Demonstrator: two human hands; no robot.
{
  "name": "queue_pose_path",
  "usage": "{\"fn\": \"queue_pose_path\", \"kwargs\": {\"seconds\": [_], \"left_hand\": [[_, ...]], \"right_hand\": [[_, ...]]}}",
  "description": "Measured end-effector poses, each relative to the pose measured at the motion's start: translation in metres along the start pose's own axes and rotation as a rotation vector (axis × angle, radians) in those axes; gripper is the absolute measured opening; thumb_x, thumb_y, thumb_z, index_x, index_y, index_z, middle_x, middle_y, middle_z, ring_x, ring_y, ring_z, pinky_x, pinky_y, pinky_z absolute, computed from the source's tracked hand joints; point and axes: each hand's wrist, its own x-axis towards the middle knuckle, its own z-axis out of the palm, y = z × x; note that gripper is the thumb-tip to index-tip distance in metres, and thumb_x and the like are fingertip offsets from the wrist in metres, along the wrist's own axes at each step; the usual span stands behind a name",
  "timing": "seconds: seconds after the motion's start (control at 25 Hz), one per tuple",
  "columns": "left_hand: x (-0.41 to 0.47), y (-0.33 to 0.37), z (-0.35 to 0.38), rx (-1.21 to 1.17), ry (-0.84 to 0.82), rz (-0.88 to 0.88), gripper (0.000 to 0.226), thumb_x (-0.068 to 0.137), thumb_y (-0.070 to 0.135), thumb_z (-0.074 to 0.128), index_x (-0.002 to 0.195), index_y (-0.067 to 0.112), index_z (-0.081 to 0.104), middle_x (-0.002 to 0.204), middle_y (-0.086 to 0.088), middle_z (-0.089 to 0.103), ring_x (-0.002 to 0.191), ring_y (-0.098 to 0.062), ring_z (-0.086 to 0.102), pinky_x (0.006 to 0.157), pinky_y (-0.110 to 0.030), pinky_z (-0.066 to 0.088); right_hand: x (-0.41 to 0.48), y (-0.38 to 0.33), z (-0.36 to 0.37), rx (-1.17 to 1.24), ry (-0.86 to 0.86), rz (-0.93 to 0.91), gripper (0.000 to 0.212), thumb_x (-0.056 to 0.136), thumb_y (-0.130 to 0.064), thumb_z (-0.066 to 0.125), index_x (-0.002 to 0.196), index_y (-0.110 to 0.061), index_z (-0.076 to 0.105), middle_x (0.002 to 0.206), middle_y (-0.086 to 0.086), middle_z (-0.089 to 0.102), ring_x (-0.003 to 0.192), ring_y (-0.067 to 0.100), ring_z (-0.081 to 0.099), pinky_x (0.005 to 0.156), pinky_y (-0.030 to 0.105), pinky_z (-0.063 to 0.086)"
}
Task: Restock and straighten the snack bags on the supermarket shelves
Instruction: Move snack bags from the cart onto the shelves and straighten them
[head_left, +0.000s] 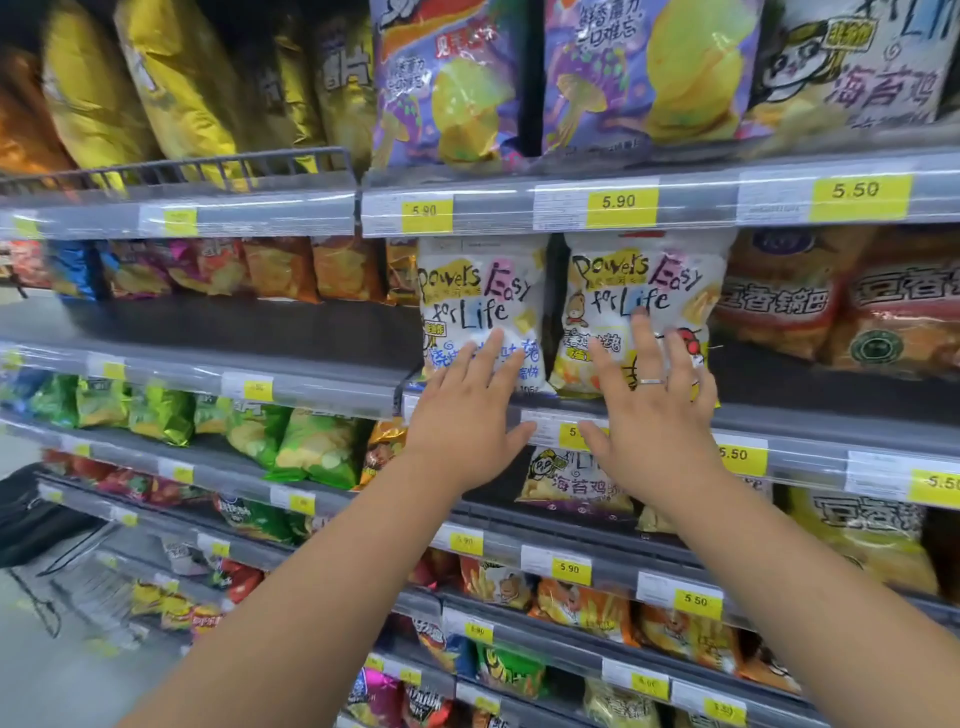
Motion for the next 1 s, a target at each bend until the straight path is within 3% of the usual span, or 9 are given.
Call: {"fn": "queue_pose_path", "kwargs": {"seconds": [0.04, 0.16, 0.36, 0.44, 0.52, 0.6, 0.84, 1.0], "left_hand": [[-0.01, -0.003, -0.006, -0.01, 0.03, 0.0, 0.077, 0.095, 0.059, 0.043, 0.156, 0.025, 0.01, 0.165, -0.004, 0.004, 0.151, -0.026, 0.004, 0.121, -0.046, 0.015], [-0.059, -0.024, -0.026, 0.017, 0.079, -0.064, 0.067, 0.092, 0.058, 0.049, 0.149, 0.027, 0.031, 0.158, -0.001, 0.029, 0.148, -0.025, 0.019, 0.12, -0.044, 0.017], [-0.156, -0.061, -0.05, 0.041, -0.036, -0.229, 0.075, 0.091, 0.062, 0.045, 0.153, 0.027, 0.019, 0.16, 0.001, 0.023, 0.149, -0.021, 0.014, 0.122, -0.044, 0.01], [-0.204, -0.071, -0.06, -0.021, -0.156, -0.269, 0.079, 0.091, 0.064, 0.046, 0.154, 0.031, 0.013, 0.159, 0.003, 0.026, 0.145, -0.019, 0.025, 0.119, -0.04, 0.018], [-0.259, -0.08, -0.064, -0.183, -0.3, -0.348, 0.078, 0.088, 0.065, 0.051, 0.152, 0.035, 0.018, 0.149, 0.004, 0.043, 0.133, -0.017, 0.043, 0.107, -0.035, 0.034], [-0.316, -0.084, -0.062, -0.216, -0.352, -0.457, 0.076, 0.086, 0.067, 0.053, 0.15, 0.036, 0.026, 0.145, 0.005, 0.047, 0.131, -0.019, 0.044, 0.103, -0.032, 0.037], [-0.45, -0.048, -0.04, 0.061, -0.328, -0.859, 0.079, 0.085, 0.068, 0.05, 0.15, 0.033, 0.022, 0.154, 0.007, 0.034, 0.143, -0.02, 0.029, 0.118, -0.039, 0.02], [-0.524, 0.006, -0.029, 0.084, -0.272, -1.199, 0.082, 0.084, 0.064, 0.055, 0.151, 0.028, 0.024, 0.156, 0.004, 0.032, 0.145, -0.022, 0.027, 0.119, -0.043, 0.019]], "right_hand": [[-0.003, -0.004, -0.009, 0.048, -0.021, 0.003, 0.07, 0.091, -0.054, 0.051, 0.15, -0.034, 0.019, 0.159, 0.007, -0.018, 0.145, 0.034, -0.005, 0.113, 0.055, 0.009], [-0.019, -0.032, -0.039, 0.156, -0.026, -0.055, 0.059, 0.089, -0.055, 0.053, 0.142, -0.034, 0.037, 0.157, 0.002, 0.014, 0.141, 0.028, 0.016, 0.111, 0.048, 0.016], [-0.061, -0.097, -0.051, 0.084, -0.248, -0.239, 0.07, 0.09, -0.061, 0.046, 0.149, -0.035, 0.02, 0.157, 0.002, 0.018, 0.143, 0.027, 0.019, 0.114, 0.049, 0.019], [-0.082, -0.124, -0.052, 0.126, -0.363, -0.33, 0.072, 0.092, -0.059, 0.047, 0.151, -0.032, 0.016, 0.155, 0.003, 0.023, 0.139, 0.028, 0.029, 0.112, 0.047, 0.029], [-0.104, -0.155, -0.049, 0.187, -0.525, -0.464, 0.071, 0.091, -0.059, 0.049, 0.15, -0.03, 0.021, 0.148, 0.004, 0.035, 0.13, 0.027, 0.042, 0.102, 0.044, 0.042], [-0.131, -0.188, -0.042, 0.15, -0.664, -0.621, 0.072, 0.088, -0.062, 0.051, 0.147, -0.032, 0.025, 0.147, 0.003, 0.038, 0.131, 0.027, 0.042, 0.101, 0.044, 0.043], [-0.221, -0.263, -0.015, 0.223, -0.594, -0.925, 0.072, 0.087, -0.063, 0.049, 0.147, -0.031, 0.025, 0.151, 0.002, 0.034, 0.138, 0.026, 0.032, 0.112, 0.047, 0.027], [-0.295, -0.284, 0.004, 0.362, -0.607, -1.164, 0.071, 0.086, -0.058, 0.052, 0.146, -0.031, 0.028, 0.15, 0.001, 0.036, 0.136, 0.024, 0.036, 0.109, 0.043, 0.033]]}}
